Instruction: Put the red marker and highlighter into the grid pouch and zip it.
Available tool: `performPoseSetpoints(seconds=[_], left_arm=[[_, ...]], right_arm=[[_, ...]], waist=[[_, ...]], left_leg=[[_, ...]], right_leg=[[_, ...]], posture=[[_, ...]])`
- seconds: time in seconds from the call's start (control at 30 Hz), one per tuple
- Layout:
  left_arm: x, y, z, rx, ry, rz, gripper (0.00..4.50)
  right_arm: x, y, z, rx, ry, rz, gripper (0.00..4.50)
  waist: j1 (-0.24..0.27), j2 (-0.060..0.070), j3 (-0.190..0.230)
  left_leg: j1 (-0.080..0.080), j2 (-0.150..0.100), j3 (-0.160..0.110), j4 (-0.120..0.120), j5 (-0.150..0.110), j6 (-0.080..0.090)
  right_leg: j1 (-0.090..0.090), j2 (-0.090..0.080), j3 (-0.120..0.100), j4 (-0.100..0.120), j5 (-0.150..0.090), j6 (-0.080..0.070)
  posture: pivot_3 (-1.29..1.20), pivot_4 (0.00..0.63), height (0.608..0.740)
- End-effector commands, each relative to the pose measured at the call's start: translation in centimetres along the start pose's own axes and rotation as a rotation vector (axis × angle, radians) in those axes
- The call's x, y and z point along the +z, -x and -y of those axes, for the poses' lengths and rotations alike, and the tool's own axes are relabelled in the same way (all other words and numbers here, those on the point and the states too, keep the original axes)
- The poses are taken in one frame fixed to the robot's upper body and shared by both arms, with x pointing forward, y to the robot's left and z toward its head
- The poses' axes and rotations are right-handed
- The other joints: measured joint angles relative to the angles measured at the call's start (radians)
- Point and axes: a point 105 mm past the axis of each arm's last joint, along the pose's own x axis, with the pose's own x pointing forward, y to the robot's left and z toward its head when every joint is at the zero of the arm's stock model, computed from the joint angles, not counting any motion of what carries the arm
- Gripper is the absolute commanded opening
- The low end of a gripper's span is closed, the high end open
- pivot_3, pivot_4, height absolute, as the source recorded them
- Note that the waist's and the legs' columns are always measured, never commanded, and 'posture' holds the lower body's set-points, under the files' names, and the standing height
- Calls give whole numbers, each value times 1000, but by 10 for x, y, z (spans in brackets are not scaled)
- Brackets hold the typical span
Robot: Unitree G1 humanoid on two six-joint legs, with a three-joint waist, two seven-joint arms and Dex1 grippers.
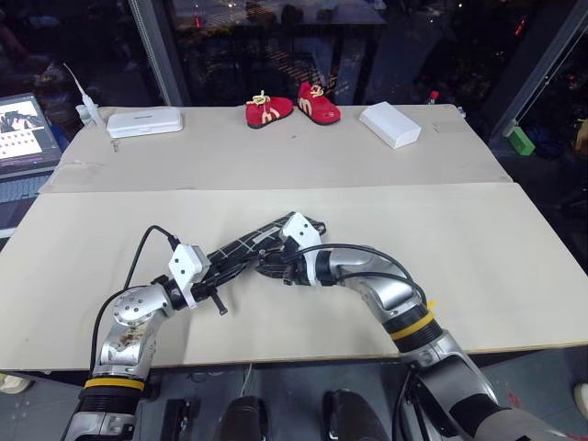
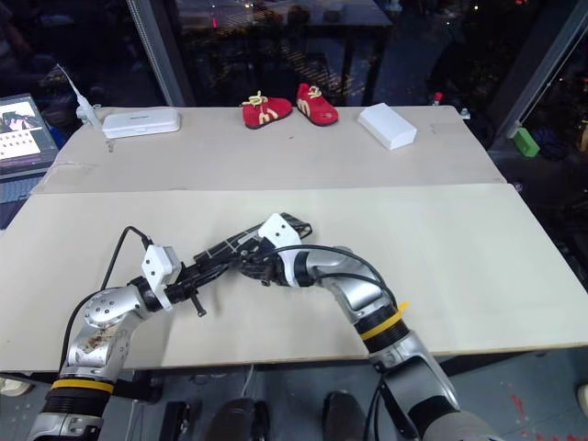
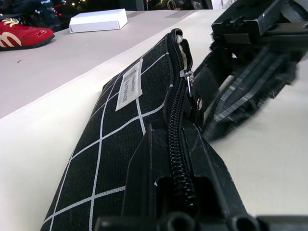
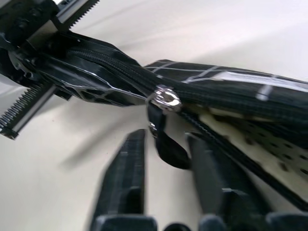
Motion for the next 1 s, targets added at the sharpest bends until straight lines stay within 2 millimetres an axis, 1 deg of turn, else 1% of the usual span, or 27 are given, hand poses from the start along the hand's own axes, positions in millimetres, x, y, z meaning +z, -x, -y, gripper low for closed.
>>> performPoseSetpoints(seconds=[0.03,0.17,0.2,0.27,0.43,0.5,0.6,0.67,0.77,0.87,0.97,1.0], left_arm=[[11,-2,0,1,-26,37,0],[11,-2,0,3,-27,39,0],[11,-3,0,3,-27,39,0],[11,-3,0,4,-27,39,0],[11,-1,-1,10,-28,39,0],[11,1,0,13,-28,37,0],[10,2,0,17,-29,34,0],[10,3,0,19,-29,31,0],[10,3,0,19,-31,29,0],[10,3,0,16,-33,28,0],[10,3,1,12,-35,26,0],[10,3,1,11,-36,26,0]], right_arm=[[19,4,1,5,37,65,54],[17,7,2,8,32,56,54],[15,9,6,-2,31,40,54],[12,19,14,-31,55,20,54],[4,61,40,-86,87,-28,54],[-1,87,64,-178,90,-63,54],[-7,114,88,-277,97,-99,54],[-10,127,100,-329,110,-115,54],[-12,133,107,-354,114,-117,54],[-17,131,111,-367,105,-121,54],[-18,121,106,-345,97,-98,54],[-17,117,99,-306,80,-80,315]], waist=[[-1,0,0],[-1,0,0],[-1,0,0],[-1,0,0],[4,0,0],[1,0,0],[1,0,0],[-1,0,0],[-8,0,0],[-6,0,0],[-5,0,0],[-4,0,0]], left_leg=[[0,0,0,0,0,0],[0,0,0,0,0,0],[0,0,0,0,0,0],[0,0,0,0,0,0],[-1,-1,0,0,0,0],[-1,-1,0,0,0,0],[0,0,0,0,0,0],[0,0,0,0,0,0],[0,0,1,0,0,0],[0,0,0,-1,0,0],[0,0,1,-1,0,0],[0,0,1,-1,0,0]], right_leg=[[0,0,0,0,0,0],[0,0,0,0,0,0],[0,0,0,0,0,0],[0,0,0,0,0,0],[0,-1,0,-1,0,0],[0,-1,0,-2,0,0],[0,0,0,-2,0,0],[0,0,0,-2,0,0],[0,1,1,-2,0,0],[0,1,1,-1,0,0],[0,0,1,-2,0,0],[0,0,2,-2,0,0]], posture=[[0,150,740],[0,150,740],[0,150,740],[0,150,740],[0,150,740],[0,150,740],[0,150,740],[0,150,740],[0,150,740],[0,150,740],[0,150,740],[0,150,740]])
